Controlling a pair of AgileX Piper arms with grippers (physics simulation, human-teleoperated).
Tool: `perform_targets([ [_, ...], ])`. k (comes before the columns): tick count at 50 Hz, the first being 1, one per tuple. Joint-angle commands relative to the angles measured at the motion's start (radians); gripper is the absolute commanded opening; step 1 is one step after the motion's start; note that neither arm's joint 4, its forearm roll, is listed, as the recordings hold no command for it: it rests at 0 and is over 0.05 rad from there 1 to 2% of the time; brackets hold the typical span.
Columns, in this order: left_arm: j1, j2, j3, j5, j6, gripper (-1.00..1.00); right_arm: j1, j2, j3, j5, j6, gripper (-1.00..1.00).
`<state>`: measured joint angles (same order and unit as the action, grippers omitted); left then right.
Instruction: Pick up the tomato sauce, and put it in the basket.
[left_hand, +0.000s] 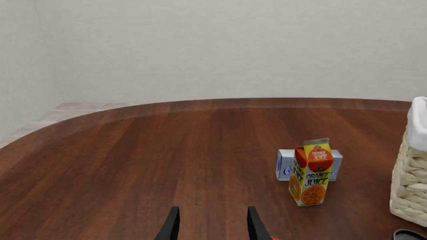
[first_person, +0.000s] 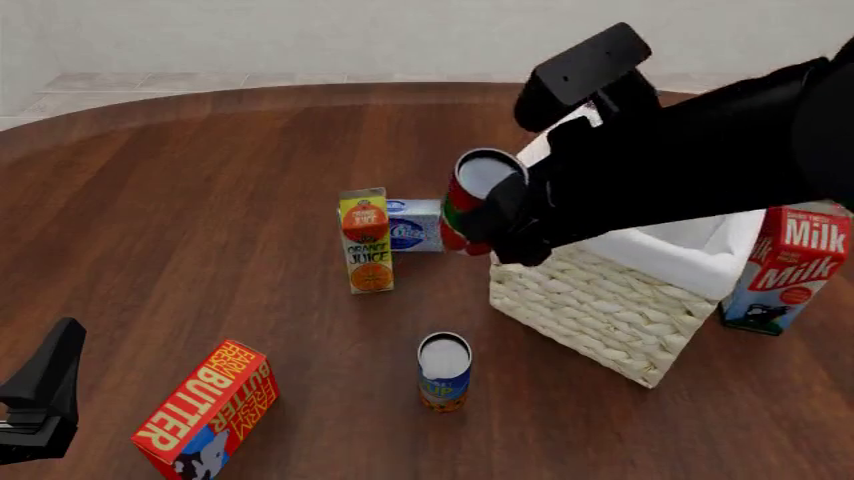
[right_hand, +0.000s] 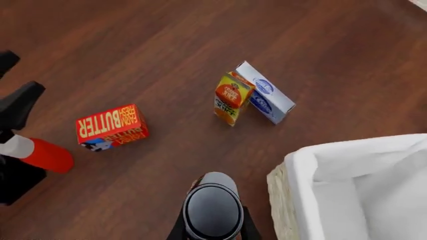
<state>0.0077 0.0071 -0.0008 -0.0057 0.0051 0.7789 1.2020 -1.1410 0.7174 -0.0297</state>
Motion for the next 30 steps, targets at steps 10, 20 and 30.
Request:
perform_targets([
  [10, 0.000, 0.000, 0.000, 0.000, 0.000, 1.00, -0.065, -0.106, -0.058, 0.129, -0.012, -1.00],
  [20, 0.000, 0.000, 0.000, 0.000, 0.000, 1.00, -0.099, -0.149, -0.064, 0.157, -0.020, -1.00],
  [30, 0.000, 0.000, 0.000, 0.000, 0.000, 1.00, -0.143, -0.176, -0.077, 0.187, -0.035, -1.00],
])
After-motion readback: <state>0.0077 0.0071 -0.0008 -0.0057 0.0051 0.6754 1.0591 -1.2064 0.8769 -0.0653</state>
